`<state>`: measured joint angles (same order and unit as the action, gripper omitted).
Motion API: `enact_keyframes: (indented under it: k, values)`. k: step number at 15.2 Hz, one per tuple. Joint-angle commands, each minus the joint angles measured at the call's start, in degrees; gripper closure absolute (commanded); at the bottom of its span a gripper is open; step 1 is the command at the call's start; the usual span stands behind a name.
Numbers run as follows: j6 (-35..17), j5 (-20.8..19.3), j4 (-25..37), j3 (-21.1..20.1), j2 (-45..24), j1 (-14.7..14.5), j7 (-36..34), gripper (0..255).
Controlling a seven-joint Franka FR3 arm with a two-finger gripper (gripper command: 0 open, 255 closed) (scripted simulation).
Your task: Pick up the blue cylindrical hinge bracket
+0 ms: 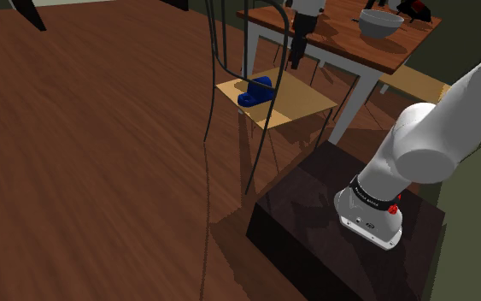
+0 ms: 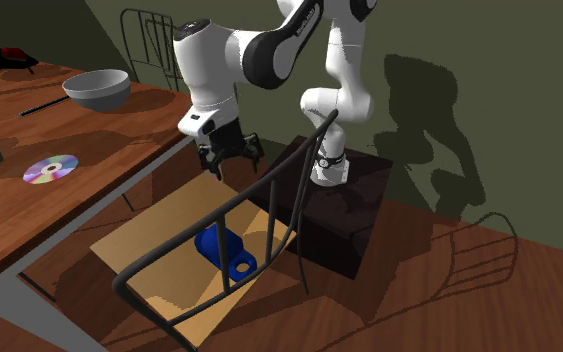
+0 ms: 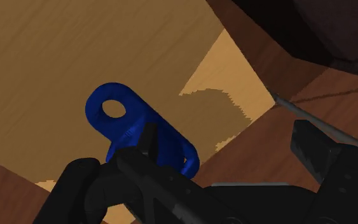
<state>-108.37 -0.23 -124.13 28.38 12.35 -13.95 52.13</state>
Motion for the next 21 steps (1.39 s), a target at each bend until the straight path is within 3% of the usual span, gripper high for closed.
enact_keyframes:
  k: [1, 6, 11, 21]
  values:
    - [-1.5, 3.7, 2.7, 1.7, -5.3, -1.3, 7.5, 0]
    - [-1.4, 13.5, 11.7, 2.3, -18.2, -1.9, 24.3, 0]
    - [1.3, 21.1, 22.1, -0.9, -29.8, 0.1, 37.9, 0]
    - [-3.1, 23.0, 19.8, -1.8, -32.7, 0.6, 40.2, 0]
